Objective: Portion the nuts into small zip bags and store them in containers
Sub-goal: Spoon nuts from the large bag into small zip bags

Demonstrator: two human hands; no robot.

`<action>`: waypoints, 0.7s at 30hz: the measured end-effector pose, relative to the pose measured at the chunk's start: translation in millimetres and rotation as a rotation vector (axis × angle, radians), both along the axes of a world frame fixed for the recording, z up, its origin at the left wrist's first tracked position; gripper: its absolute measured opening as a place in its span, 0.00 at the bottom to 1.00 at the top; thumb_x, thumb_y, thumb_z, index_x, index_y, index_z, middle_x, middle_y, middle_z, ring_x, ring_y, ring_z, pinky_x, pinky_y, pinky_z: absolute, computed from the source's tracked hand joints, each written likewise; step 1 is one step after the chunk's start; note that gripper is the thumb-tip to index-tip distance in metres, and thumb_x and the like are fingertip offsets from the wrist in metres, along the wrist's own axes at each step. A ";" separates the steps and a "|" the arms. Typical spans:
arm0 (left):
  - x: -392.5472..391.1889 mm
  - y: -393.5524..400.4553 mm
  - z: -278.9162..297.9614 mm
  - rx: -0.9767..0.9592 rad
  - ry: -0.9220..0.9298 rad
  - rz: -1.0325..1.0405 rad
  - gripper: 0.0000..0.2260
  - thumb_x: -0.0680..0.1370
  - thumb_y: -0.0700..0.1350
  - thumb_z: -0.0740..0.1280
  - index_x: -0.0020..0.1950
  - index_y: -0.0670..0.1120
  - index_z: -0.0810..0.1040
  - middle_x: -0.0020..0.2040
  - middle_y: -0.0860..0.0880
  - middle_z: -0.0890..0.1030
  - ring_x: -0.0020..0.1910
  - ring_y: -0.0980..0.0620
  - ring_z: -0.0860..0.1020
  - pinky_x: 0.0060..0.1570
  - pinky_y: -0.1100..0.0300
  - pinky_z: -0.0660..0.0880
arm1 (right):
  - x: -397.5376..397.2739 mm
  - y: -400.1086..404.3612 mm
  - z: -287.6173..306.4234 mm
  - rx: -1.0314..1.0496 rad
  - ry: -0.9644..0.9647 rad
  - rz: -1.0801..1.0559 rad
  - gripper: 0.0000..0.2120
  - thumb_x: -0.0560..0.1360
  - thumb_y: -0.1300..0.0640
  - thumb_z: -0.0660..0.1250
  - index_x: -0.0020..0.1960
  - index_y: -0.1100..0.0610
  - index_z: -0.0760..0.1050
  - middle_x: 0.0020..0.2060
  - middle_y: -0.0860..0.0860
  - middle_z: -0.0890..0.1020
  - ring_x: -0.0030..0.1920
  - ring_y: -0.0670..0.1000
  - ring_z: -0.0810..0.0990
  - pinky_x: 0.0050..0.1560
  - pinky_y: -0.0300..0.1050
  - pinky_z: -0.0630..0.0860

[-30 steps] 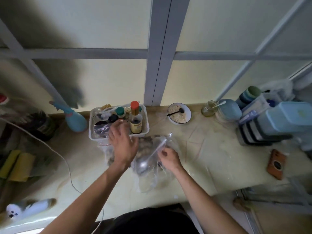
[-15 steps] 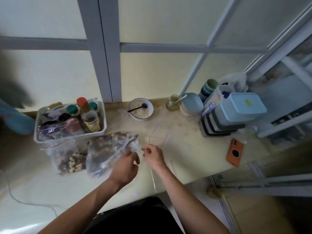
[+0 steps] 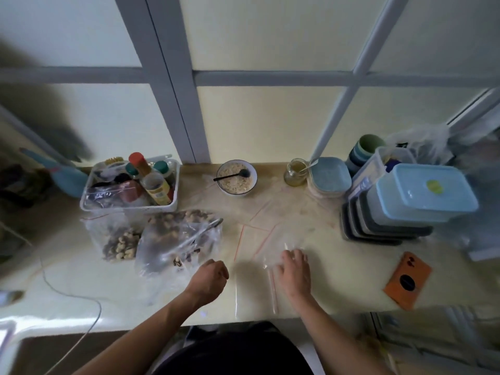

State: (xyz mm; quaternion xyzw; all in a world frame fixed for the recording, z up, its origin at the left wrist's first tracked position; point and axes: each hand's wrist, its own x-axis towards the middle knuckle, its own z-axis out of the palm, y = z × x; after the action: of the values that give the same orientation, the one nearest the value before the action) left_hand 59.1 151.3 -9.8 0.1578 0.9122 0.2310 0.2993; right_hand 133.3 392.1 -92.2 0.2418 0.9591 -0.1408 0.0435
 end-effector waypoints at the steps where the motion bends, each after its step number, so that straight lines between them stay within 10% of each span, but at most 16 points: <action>1: 3.3 1.6 0.2 -0.008 -0.007 0.010 0.10 0.77 0.39 0.61 0.45 0.53 0.76 0.45 0.51 0.75 0.42 0.56 0.74 0.44 0.66 0.68 | -2.2 3.3 -1.0 0.000 0.036 0.015 0.08 0.67 0.59 0.76 0.43 0.55 0.78 0.44 0.54 0.77 0.47 0.59 0.77 0.46 0.52 0.77; 12: 14.3 19.0 -7.8 0.247 -0.336 0.416 0.07 0.77 0.40 0.64 0.51 0.49 0.80 0.46 0.48 0.83 0.46 0.49 0.82 0.46 0.56 0.78 | -24.5 10.2 35.0 -0.237 0.425 -0.039 0.07 0.76 0.63 0.67 0.40 0.58 0.73 0.43 0.51 0.78 0.48 0.54 0.74 0.48 0.47 0.72; 17: 6.6 32.6 -6.3 0.332 -0.372 0.555 0.24 0.75 0.45 0.72 0.69 0.49 0.69 0.62 0.46 0.74 0.58 0.49 0.77 0.55 0.54 0.76 | -34.6 10.7 75.4 -1.087 0.210 -0.264 0.13 0.70 0.48 0.68 0.30 0.52 0.72 0.30 0.46 0.76 0.36 0.47 0.78 0.40 0.44 0.71; 21: -3.8 35.1 4.5 0.480 -0.618 0.668 0.35 0.69 0.53 0.69 0.75 0.48 0.65 0.69 0.47 0.72 0.67 0.48 0.73 0.65 0.53 0.71 | -40.5 18.6 85.6 -1.595 -0.081 -0.270 0.17 0.70 0.52 0.66 0.42 0.68 0.81 0.43 0.67 0.83 0.43 0.60 0.82 0.52 0.56 0.78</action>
State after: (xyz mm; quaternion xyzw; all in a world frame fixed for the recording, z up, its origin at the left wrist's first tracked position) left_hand 55.3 186.4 -5.3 -0.1536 0.7032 0.5526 0.4201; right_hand 92.8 410.7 -6.6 0.2564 0.5302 -0.7776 0.2203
